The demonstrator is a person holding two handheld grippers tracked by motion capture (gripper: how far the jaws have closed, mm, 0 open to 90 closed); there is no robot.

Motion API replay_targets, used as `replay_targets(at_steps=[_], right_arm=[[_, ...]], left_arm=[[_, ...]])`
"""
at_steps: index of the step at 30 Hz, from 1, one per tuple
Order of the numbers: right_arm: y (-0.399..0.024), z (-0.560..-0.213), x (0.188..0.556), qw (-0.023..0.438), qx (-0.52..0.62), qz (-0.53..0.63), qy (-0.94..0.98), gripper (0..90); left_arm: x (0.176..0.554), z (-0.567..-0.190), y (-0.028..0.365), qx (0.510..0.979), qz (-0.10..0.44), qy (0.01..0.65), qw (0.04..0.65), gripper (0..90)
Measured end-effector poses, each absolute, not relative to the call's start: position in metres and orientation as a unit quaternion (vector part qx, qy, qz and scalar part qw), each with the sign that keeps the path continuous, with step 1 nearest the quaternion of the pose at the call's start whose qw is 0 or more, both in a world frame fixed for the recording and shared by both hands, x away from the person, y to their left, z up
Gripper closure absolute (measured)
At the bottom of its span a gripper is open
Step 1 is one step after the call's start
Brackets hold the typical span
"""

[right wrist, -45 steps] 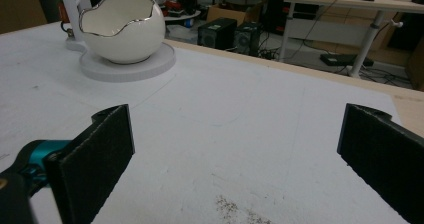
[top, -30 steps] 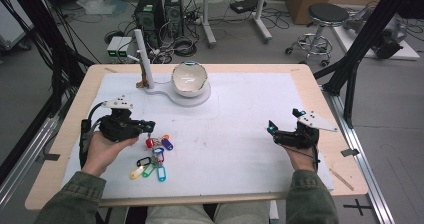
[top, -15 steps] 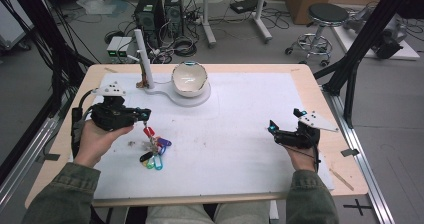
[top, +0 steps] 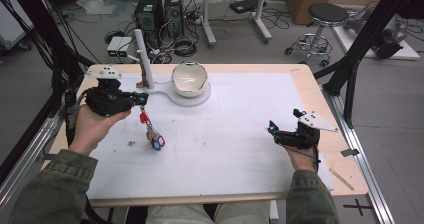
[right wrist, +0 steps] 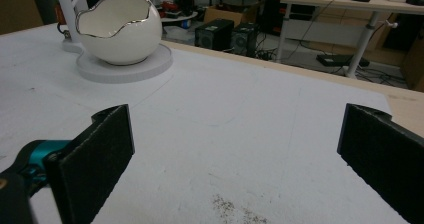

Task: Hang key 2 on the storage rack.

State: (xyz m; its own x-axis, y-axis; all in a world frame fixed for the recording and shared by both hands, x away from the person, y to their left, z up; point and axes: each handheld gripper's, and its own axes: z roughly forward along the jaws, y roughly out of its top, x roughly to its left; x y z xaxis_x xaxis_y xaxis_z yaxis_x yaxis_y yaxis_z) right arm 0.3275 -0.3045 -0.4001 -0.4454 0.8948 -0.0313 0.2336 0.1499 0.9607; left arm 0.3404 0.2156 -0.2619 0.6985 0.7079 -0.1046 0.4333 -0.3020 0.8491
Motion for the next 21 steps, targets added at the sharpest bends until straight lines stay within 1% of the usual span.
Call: replay_targets(at_steps=[5,15,21], right_arm=[[-0.305,-0.4,0.327,0.327,0.413,0.505,0.683,0.7],[-0.305,-0.4,0.327,0.325,0.413,0.506,0.684,0.7],[-0.305,-0.4,0.327,0.324,0.413,0.507,0.683,0.7]], left_arm=[[0.346,-0.252,0.22,0.787,0.153,0.369,0.471,87.8],[0.365,-0.236,0.232,0.757,0.163,0.402,0.489,87.8],[0.379,-0.229,0.239,0.74,0.174,0.427,0.49,87.9]])
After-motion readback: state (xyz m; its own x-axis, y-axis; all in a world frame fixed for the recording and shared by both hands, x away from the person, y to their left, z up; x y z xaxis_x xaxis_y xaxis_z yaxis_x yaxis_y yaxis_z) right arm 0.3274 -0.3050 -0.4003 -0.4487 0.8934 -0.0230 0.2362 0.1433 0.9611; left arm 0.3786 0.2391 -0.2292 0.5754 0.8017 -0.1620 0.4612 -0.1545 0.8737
